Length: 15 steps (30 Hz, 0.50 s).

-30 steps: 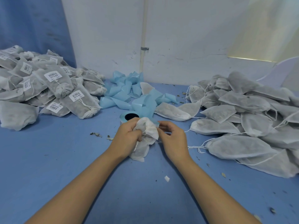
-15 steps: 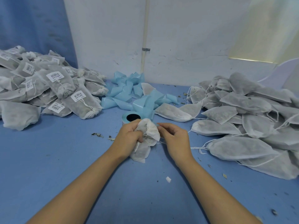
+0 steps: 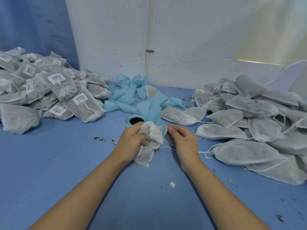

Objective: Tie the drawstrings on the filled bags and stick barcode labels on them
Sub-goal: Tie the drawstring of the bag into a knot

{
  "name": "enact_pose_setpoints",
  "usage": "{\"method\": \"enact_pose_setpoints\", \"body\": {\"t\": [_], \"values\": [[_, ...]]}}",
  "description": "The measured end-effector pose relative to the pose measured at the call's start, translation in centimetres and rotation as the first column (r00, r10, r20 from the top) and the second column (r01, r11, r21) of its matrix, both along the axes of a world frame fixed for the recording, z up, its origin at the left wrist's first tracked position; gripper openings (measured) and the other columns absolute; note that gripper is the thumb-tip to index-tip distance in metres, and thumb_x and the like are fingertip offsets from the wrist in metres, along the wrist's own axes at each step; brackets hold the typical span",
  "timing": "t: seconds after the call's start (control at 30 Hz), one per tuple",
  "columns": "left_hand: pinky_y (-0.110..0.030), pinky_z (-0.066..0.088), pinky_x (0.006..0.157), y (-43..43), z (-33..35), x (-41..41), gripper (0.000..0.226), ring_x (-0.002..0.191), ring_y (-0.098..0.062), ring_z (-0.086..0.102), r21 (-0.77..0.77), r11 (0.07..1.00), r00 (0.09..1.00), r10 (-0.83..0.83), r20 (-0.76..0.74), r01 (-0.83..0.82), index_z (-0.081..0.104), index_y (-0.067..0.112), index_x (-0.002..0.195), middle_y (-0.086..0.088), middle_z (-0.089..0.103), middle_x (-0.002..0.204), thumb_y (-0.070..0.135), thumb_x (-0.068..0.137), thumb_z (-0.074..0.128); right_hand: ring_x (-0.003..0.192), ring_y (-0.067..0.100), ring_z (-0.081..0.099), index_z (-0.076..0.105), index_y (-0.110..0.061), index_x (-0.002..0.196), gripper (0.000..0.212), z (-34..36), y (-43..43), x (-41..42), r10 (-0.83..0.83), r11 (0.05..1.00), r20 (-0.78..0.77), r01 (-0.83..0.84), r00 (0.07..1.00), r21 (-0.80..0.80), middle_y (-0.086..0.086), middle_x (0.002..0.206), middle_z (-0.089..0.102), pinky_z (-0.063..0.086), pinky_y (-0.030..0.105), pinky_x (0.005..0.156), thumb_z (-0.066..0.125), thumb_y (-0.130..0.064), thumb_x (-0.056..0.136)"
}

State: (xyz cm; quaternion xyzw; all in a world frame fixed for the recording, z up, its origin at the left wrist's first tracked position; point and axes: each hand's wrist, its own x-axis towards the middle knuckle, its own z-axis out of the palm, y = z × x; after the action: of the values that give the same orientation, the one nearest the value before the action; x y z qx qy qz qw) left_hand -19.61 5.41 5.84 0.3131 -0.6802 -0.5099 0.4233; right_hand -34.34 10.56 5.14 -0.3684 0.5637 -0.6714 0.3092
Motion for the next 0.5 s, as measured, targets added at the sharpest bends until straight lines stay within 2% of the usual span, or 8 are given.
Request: {"method": "enact_pose_setpoints", "body": {"t": [0.1, 0.17, 0.23, 0.3, 0.4, 0.5], "values": [[-0.023, 0.04, 0.071, 0.01, 0.02, 0.01, 0.047, 0.08, -0.015, 0.052, -0.003, 0.999, 0.999, 0.045, -0.015, -0.045, 0.058, -0.011, 0.093, -0.017, 0.057, 0.088, 0.007, 0.052, 0.044, 0.073, 0.006, 0.059, 0.073, -0.026, 0.086, 0.014, -0.29, -0.07, -0.27, -0.176, 0.984, -0.017, 0.175, 0.984, -0.031, -0.007, 0.082, 0.068, 0.048, 0.018, 0.071, 0.064, -0.016, 0.09], [-0.016, 0.042, 0.067, 0.07, 0.09, -0.02, 0.042, 0.076, -0.007, 0.053, 0.009, 0.997, 0.997, 0.072, -0.022, -0.071, 0.061, -0.002, 0.091, -0.003, 0.059, 0.085, 0.008, 0.054, 0.043, 0.063, 0.002, 0.058, 0.073, -0.016, 0.091, 0.012, -0.15, -0.06, -0.28, -0.214, 0.971, 0.086, 0.221, 0.973, -0.089, -0.008, 0.07, 0.067, 0.048, 0.014, 0.064, 0.062, -0.011, 0.091], [-0.017, 0.041, 0.067, 0.0, 0.04, -0.1, 0.04, 0.075, -0.007, 0.051, 0.026, 0.996, 0.996, 0.086, -0.033, -0.085, 0.061, 0.0, 0.091, -0.002, 0.058, 0.085, 0.008, 0.056, 0.043, 0.066, 0.001, 0.062, 0.072, -0.016, 0.089, 0.014, 0.03, 0.02, -0.32, -0.215, 0.967, 0.127, 0.23, 0.968, -0.112, -0.005, 0.073, 0.069, 0.05, 0.012, 0.068, 0.061, -0.007, 0.091], [-0.022, 0.04, 0.07, 0.02, 0.0, -0.22, 0.036, 0.077, -0.01, 0.052, 0.029, 0.995, 0.995, 0.094, -0.03, -0.093, 0.062, 0.003, 0.092, -0.003, 0.059, 0.085, 0.006, 0.061, 0.044, 0.08, 0.004, 0.066, 0.072, -0.021, 0.087, 0.017, 0.02, 0.1, -0.32, -0.203, 0.97, 0.098, 0.214, 0.974, -0.112, -0.004, 0.084, 0.072, 0.051, 0.014, 0.077, 0.063, -0.007, 0.089], [-0.013, 0.043, 0.069, -0.06, 0.12, -0.53, 0.036, 0.08, -0.004, 0.058, 0.06, 0.992, 0.991, 0.118, -0.061, -0.114, 0.066, 0.019, 0.09, 0.008, 0.065, 0.086, -0.005, 0.07, 0.047, 0.087, -0.001, 0.066, 0.073, -0.027, 0.086, 0.024, 0.0, 0.2, -0.34, -0.186, 0.975, 0.059, 0.192, 0.981, -0.114, -0.015, 0.087, 0.074, 0.049, 0.009, 0.075, 0.065, -0.005, 0.086], [-0.012, 0.042, 0.055, -0.04, 0.95, -0.79, 0.02, 0.062, -0.003, 0.053, 0.163, 0.979, 0.976, 0.145, -0.16, -0.118, 0.058, 0.015, 0.07, 0.011, 0.058, 0.064, 0.007, 0.054, 0.049, 0.083, -0.007, 0.065, 0.074, -0.027, 0.085, 0.025, 0.06, 0.3, -0.23, -0.161, 0.976, 0.032, 0.164, 0.986, -0.144, -0.021, 0.085, 0.073, 0.047, 0.006, 0.071, 0.065, -0.003, 0.086]]}}
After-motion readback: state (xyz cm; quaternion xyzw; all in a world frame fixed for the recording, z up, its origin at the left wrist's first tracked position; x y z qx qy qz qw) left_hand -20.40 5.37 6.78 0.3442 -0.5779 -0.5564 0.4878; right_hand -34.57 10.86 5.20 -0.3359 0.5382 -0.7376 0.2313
